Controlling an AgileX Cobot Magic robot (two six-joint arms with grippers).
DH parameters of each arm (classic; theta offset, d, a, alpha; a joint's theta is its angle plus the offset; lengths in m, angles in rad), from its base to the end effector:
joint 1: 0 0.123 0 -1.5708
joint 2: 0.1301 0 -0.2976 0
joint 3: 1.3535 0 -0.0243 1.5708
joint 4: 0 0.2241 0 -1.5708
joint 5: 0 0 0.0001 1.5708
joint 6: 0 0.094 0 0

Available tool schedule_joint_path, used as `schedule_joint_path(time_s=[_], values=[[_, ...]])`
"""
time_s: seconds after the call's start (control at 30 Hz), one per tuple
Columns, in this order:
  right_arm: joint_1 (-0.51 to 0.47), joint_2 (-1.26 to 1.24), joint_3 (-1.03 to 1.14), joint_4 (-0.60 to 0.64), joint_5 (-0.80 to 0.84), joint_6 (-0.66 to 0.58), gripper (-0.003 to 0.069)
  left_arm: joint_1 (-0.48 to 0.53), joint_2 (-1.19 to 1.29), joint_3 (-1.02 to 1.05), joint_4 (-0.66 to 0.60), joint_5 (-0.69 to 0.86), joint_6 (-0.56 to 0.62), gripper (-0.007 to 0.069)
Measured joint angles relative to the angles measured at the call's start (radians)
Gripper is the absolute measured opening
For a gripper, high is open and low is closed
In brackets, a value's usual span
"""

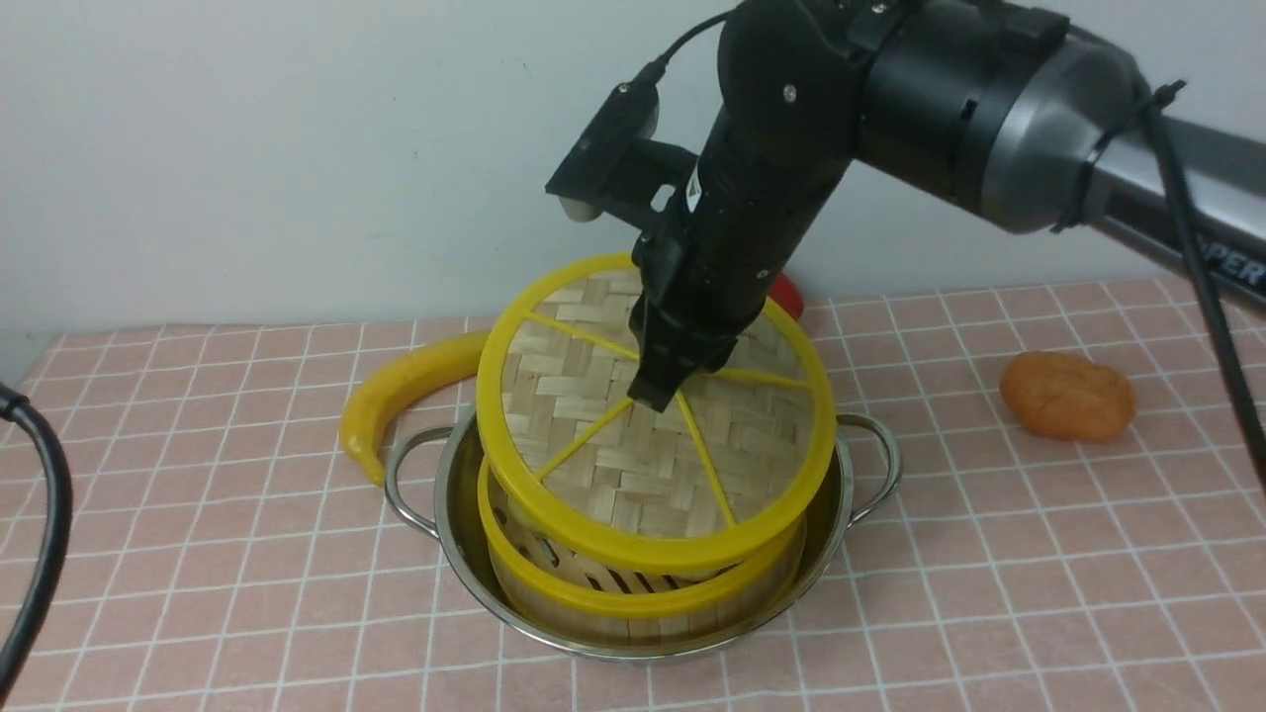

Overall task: Place the steamer in the pot on the pink tablecloth, and put the lid on the steamer.
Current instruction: 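Place the bamboo steamer lid onto the steamer basket in the pot with the right gripper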

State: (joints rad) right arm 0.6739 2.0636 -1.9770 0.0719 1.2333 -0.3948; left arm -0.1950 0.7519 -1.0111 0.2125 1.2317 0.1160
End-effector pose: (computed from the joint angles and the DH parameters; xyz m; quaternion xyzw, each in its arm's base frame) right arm 0.3311 0.2726 0.3007 -0.4965 0.8509 0.0585 0.1616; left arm 0.0744 0.0044 0.3807 0.1447 0.9253 0.0928 0.3381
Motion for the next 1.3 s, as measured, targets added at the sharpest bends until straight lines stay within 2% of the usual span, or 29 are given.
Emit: schedule_joint_path(time_s=[0.6,1.3], values=[[0.003,0.036,0.0,0.063,0.0,-0.053,0.0146,0.0,0.0,0.0,-0.001,0.0,0.0,0.0033],[0.003,0.036,0.0,0.05,-0.014,-0.059,0.0146,0.0,0.0,0.0,-0.004,0.0,0.0,0.0043]])
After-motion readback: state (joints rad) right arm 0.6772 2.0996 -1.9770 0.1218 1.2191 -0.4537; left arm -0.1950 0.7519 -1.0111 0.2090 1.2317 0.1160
